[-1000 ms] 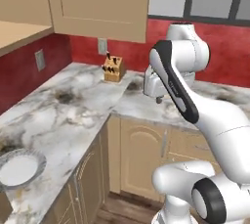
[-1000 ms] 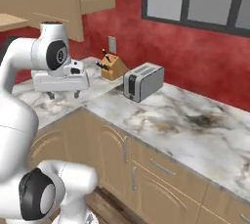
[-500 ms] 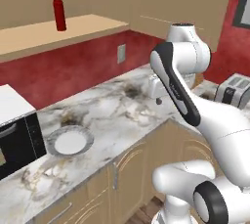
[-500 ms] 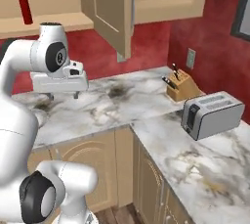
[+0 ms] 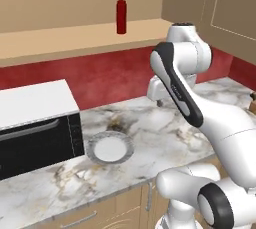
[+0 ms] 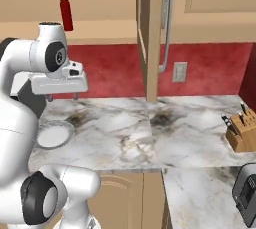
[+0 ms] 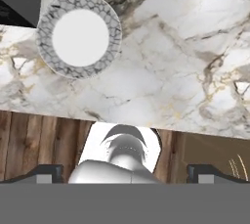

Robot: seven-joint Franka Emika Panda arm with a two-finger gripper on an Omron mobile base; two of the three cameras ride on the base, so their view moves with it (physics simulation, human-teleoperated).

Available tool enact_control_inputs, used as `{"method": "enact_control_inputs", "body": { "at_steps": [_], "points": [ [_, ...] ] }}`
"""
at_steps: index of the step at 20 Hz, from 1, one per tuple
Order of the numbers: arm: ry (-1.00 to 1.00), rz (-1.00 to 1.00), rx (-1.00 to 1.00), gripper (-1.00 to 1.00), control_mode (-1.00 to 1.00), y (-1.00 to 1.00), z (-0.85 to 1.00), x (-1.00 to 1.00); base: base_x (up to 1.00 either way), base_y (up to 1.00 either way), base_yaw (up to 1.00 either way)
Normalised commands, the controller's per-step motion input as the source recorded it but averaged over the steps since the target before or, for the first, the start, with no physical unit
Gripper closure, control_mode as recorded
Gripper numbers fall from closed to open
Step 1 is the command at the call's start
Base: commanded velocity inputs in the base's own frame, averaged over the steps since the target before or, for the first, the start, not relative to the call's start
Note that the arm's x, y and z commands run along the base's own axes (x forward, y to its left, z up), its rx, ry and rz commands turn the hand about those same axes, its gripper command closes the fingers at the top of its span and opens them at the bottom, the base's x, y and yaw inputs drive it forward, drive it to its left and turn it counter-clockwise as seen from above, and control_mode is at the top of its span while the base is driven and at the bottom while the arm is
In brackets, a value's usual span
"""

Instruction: Move the hot dog bun to the plate on the dining table and place the condiment next to that plate. Then navigate to the fridge and take the sausage and place it on the plate as well.

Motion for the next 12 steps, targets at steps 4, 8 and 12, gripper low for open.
{"method": "enact_control_inputs", "body": {
  "at_steps": [4, 8, 12],
  "points": [
    [0.0, 0.0, 0.0, -1.0, 1.0, 0.0, 0.0, 0.0, 0.89, 0.0, 0.19],
    [0.0, 0.0, 0.0, -1.0, 1.0, 0.0, 0.0, 0.0, 0.95, 0.0, 0.06],
    [-0.04, 0.07, 0.0, -1.0, -1.0, 0.0, 0.27, 0.12, 0.17, 0.0, 0.01]
  ]
}}
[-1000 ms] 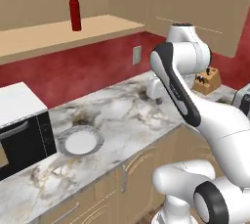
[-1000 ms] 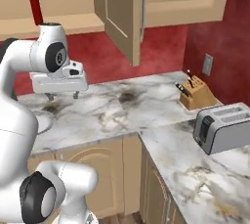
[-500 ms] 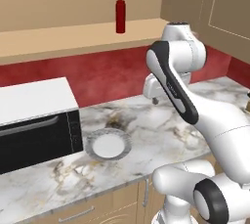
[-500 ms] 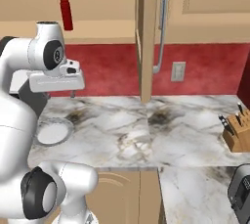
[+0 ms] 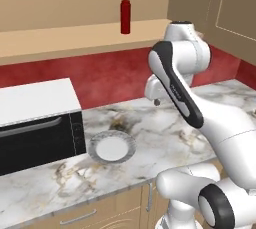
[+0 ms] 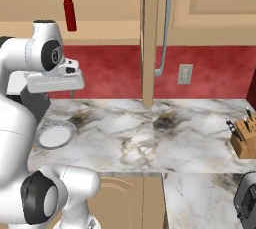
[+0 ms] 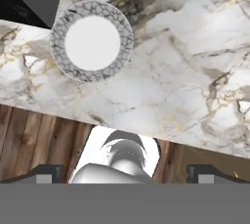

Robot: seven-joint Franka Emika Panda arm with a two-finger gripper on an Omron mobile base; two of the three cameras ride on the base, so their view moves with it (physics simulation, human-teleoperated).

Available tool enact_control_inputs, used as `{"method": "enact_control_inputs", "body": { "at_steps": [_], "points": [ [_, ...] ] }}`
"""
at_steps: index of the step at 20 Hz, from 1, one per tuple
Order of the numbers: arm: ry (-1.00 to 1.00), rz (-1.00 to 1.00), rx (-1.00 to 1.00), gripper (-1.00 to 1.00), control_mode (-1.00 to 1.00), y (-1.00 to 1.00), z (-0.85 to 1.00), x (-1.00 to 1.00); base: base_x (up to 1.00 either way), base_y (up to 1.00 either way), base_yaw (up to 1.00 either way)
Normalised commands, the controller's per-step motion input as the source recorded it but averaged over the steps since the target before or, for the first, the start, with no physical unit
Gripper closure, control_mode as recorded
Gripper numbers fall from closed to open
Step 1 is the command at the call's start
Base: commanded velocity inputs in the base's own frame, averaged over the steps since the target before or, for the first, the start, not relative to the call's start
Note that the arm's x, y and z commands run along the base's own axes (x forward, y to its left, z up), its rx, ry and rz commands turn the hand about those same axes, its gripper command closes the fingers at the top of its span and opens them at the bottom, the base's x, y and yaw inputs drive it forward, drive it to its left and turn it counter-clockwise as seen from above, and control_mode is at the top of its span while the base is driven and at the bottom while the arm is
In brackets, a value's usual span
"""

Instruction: Move the hot dog bun to the plate on the dining table and place the condiment next to that plate. Then navigate to the fridge and take the sausage and place it on the plate as well.

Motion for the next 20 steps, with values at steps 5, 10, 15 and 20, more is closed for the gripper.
{"method": "enact_control_inputs", "body": {
  "at_steps": [5, 10, 15, 20],
  "points": [
    [-0.39, 0.21, 0.05, -1.0, -1.0, 0.0, 0.81, -0.19, 0.0, 0.0, 0.0],
    [-0.45, 0.17, 0.03, -1.0, -1.0, 0.08, 0.91, -0.11, 0.0, 0.0, 0.0],
    [-0.38, 0.07, 0.02, -1.0, -1.0, 0.2, 0.78, 0.09, 0.0, 0.0, 0.0],
    [-0.27, 0.0, 0.07, -1.0, -1.0, 0.3, 0.57, 0.45, 0.0, 0.0, 0.0]
  ]
}}
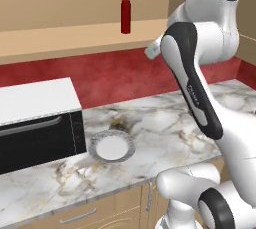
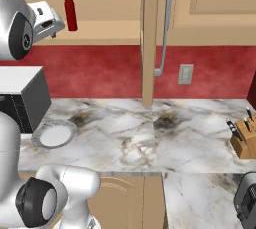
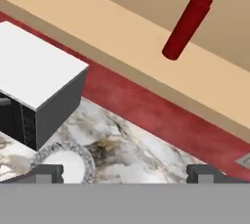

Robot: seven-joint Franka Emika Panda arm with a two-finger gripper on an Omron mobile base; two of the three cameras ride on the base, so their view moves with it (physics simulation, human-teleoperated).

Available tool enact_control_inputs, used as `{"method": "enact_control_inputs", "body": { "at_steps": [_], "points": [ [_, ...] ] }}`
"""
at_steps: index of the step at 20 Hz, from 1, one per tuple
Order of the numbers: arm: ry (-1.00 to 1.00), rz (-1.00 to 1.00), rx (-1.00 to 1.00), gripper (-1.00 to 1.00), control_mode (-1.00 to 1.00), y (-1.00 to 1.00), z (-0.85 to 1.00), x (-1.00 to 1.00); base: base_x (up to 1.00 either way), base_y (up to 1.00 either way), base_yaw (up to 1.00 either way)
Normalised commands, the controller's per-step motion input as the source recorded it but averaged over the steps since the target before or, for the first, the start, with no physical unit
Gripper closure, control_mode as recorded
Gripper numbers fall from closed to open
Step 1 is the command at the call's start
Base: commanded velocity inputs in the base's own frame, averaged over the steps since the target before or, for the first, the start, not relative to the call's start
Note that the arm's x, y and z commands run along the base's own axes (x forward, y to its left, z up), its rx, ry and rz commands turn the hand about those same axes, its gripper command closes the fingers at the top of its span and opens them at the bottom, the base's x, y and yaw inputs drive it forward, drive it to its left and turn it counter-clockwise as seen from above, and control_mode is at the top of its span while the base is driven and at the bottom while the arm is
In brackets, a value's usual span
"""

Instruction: Move the hot dog bun to the plate on the dining table and place the condiment next to that plate. Then navigate to the fridge and take the sausage and place it on the plate as well.

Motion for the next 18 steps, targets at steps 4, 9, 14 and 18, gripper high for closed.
{"method": "enact_control_inputs", "body": {
  "at_steps": [4, 9, 14, 18],
  "points": [
    [-0.18, -0.01, 0.14, -1.0, -1.0, 0.27, 0.45, 0.53, 0.0, 0.0, 0.0],
    [-0.13, -0.12, 0.12, -1.0, -1.0, 0.12, 0.18, 0.6, 0.0, 0.0, 0.0],
    [-0.04, -0.25, 0.03, -1.0, -1.0, 0.0, 0.2, 0.36, 0.0, 0.0, 0.0],
    [0.03, -0.18, 0.08, -1.0, -1.0, 0.0, 0.12, 0.43, 0.0, 0.0, 0.0]
  ]
}}
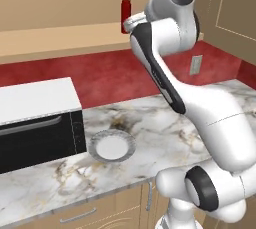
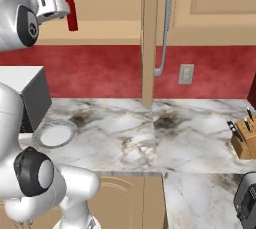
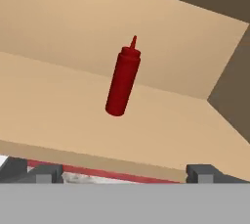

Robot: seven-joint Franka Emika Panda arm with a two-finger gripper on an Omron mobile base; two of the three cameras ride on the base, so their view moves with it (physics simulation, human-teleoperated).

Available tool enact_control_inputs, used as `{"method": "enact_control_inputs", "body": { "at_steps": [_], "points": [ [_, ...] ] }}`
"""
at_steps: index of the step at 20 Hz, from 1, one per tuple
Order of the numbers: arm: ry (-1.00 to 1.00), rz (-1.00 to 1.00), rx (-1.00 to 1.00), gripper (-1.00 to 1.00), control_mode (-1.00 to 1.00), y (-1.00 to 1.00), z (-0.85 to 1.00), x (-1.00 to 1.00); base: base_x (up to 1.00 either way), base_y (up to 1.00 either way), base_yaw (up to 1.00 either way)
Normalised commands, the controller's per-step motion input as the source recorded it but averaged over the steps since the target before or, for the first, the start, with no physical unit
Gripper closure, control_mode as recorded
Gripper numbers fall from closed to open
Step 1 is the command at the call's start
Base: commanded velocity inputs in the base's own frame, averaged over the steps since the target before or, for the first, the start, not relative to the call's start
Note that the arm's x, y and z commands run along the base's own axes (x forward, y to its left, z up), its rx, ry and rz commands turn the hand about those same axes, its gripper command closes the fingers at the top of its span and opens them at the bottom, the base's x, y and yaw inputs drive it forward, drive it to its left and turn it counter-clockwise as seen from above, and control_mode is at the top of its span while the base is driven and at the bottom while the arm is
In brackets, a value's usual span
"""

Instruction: Move the hot dog bun to the plate on the dining table and place the condiment next to that plate. Then navigate to the fridge and take the sausage and place it on the plate as well.

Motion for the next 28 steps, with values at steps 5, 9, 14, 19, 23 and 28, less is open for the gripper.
{"method": "enact_control_inputs", "body": {
  "at_steps": [5, 9, 14, 19, 23, 28],
  "points": [
    [0.16, -0.02, 0.17, -1.0, -1.0, 0.0, 0.27, 0.55, 0.0, 0.0, 0.0],
    [0.1, 0.0, 0.14, -1.0, -1.0, 0.0, 0.18, 0.51, 0.0, 0.0, 0.0],
    [0.0, 0.0, 0.08, -1.0, -1.0, 0.08, 0.02, 0.43, 0.0, 0.0, 0.0],
    [0.0, 0.0, 0.04, -1.0, -1.0, 0.15, 0.0, 0.31, 0.0, 0.0, 0.0],
    [0.0, 0.0, 0.01, -1.0, -1.0, 0.08, -0.02, 0.42, 0.0, 0.0, 0.0],
    [0.0, 0.0, 0.0, -1.0, -1.0, 0.0, -0.06, 0.36, 0.0, 0.0, 0.0]
  ]
}}
